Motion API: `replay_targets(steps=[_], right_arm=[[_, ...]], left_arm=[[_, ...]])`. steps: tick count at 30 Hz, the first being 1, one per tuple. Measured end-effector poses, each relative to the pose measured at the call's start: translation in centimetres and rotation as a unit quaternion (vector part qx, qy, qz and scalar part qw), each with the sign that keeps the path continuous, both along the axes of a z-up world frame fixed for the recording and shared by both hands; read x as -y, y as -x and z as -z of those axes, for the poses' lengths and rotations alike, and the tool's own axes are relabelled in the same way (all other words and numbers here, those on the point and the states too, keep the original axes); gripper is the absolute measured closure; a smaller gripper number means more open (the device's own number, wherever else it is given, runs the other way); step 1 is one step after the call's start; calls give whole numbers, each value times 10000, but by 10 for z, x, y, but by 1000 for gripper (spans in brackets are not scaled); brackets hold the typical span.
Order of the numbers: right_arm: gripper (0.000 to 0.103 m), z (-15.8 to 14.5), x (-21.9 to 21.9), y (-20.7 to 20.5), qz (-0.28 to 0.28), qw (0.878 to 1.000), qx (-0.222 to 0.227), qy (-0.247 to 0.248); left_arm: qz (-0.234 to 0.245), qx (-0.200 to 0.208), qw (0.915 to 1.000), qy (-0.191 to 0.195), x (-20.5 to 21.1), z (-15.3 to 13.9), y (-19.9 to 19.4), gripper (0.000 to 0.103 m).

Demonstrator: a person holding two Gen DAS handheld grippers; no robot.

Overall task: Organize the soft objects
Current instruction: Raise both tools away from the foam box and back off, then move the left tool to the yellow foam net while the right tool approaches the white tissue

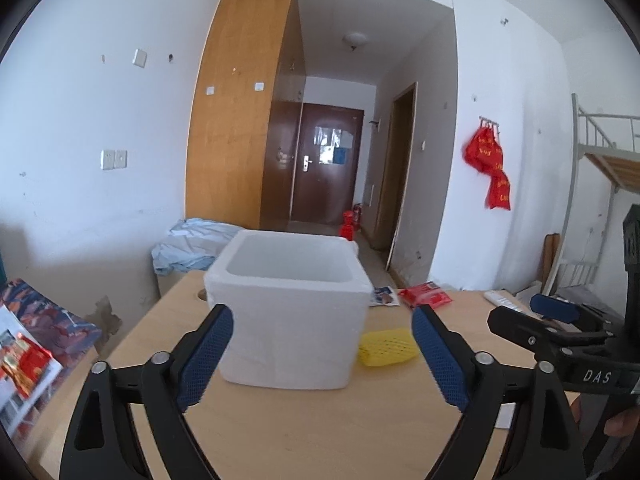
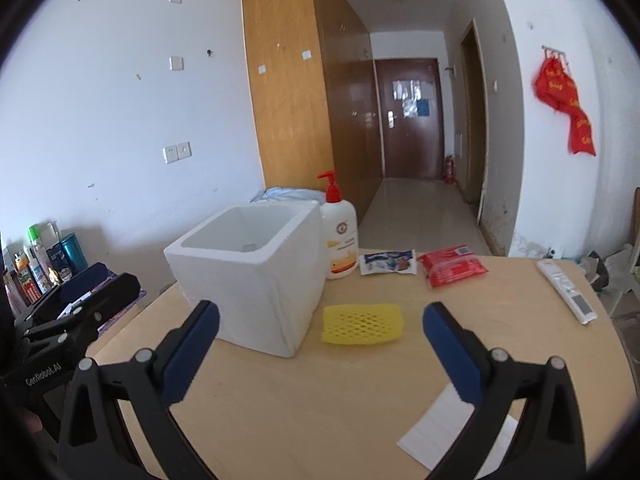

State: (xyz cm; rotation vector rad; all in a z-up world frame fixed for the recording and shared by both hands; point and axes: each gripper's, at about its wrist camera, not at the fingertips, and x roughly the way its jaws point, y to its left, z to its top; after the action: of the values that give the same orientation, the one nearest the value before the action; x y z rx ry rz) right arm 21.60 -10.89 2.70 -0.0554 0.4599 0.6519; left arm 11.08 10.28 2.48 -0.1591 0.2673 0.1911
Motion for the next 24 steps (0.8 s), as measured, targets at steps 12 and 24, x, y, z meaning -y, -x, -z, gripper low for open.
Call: replay_targets(steps=[12,24], right_arm=[[0,24,50,30,640,9970,431,3],[0,53,80,44,807,9956,474,47]], left_arm=[[226,-56,9997,-10,36,34,7,5],[295,149,9994,-111,58,54,19,0]])
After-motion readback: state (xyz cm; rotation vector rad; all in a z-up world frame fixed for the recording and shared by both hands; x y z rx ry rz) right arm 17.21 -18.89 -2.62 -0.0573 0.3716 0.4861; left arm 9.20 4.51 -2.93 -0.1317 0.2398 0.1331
